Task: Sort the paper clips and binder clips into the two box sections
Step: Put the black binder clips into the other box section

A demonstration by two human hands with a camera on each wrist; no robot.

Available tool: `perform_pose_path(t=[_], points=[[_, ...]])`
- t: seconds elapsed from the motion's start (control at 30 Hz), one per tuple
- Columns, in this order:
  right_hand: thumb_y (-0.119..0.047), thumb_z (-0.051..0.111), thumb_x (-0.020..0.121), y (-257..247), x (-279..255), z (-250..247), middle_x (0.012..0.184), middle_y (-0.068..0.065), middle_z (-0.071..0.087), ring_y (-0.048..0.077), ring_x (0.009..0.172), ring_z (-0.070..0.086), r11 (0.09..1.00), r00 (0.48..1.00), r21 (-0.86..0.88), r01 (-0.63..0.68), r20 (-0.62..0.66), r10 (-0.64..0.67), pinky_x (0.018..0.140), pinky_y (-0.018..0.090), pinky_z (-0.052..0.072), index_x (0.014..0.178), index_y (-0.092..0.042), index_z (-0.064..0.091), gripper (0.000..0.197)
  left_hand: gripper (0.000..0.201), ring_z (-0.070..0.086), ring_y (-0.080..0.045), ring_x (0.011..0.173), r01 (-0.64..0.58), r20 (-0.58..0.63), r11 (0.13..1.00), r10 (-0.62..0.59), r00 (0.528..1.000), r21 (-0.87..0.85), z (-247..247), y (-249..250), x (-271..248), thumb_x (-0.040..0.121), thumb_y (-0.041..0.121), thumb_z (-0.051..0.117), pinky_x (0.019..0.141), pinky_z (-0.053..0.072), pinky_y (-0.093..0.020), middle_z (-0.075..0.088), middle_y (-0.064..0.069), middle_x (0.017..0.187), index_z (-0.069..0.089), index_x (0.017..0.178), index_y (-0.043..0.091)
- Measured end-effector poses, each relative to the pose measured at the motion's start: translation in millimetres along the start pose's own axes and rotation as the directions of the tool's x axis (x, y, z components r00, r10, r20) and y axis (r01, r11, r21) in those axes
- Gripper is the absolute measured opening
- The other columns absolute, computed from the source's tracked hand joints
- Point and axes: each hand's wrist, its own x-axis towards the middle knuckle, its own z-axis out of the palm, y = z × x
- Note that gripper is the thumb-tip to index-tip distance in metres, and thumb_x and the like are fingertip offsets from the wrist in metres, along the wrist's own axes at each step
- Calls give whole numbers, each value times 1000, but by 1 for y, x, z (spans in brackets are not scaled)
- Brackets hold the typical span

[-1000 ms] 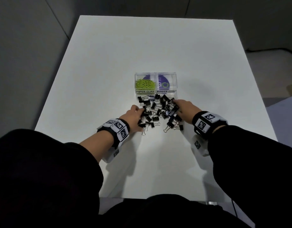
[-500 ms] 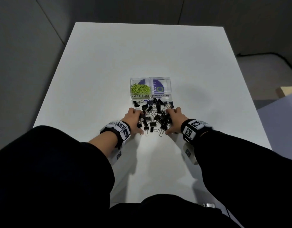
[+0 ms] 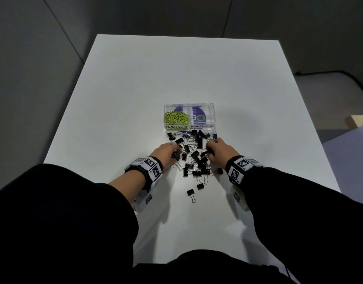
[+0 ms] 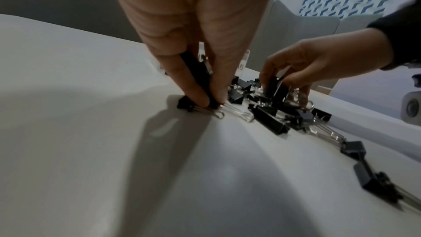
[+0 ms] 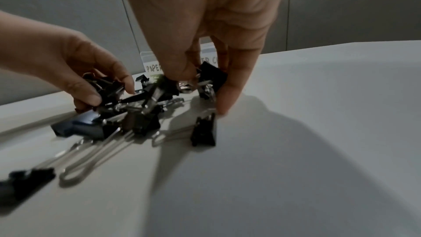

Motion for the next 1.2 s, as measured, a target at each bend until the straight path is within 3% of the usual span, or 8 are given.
perform_pose_path(t=[0.2,0.4,0.53,0.7,0.83,1.0,1.1,1.2], points=[[-15,53,92,5,1,-12,121,17,51,33,107,55,999,999,40,34,33,-36,93,35,43,120,-12,57,28,37,54,-24,116,3,6,999,-3,1000,-34,-15,0,3,87,6,59,95,42,-28,58,-9,127,57,123,12],[-14,51,93,-4,10,-58,114,17,57,17,84,50,981,987,144,127,-112,-112,87,25,44,119,-10,58,27,38,55,-24,111,-109,-58,993,106,993,-55,-48,10,10,88,12,59,96,41,-27,58,-11,124,54,126,10],[-11,48,94,-15,50,-91,111,18,58,27,87,58,984,973,108,143,-197,-120,81,27,45,116,-8,57,24,40,53,-26,112,-138,-140,989,143,980,45,-78,21,35,90,17,57,99,41,-31,52,-12,124,52,129,11],[-11,47,94,-23,83,-98,116,17,63,33,105,59,994,988,15,108,-117,-105,90,37,45,122,-11,57,30,37,52,-28,112,-158,-187,985,168,968,68,-94,39,73,90,11,55,98,41,-32,47,-12,126,54,127,10],[-18,43,97,-15,76,-95,121,15,63,30,108,60,987,982,112,113,-162,-94,94,37,46,135,-19,46,38,39,53,-29,110,-184,-166,981,192,967,61,-88,50,95,90,11,56,96,44,-33,44,-11,128,52,129,8],[-9,40,95,19,59,-96,116,12,62,29,102,59,958,943,279,64,-332,34,88,35,44,123,-11,51,30,49,52,-22,117,-264,-67,956,274,959,124,-78,60,106,87,18,60,95,44,-33,41,-3,137,47,134,17],[-10,40,93,34,49,-86,113,14,64,30,101,59,983,972,185,-15,-226,58,88,37,47,114,-8,57,27,44,50,-18,118,-277,-68,924,304,950,263,-79,60,99,88,25,57,87,44,-33,44,4,137,49,131,24],[-17,42,95,37,40,-68,123,12,59,27,108,57,997,998,59,-48,-27,50,93,37,46,120,-9,56,30,25,57,-17,105,-310,-112,909,352,929,278,-78,51,80,93,29,49,83,48,-31,60,4,116,60,114,21]])
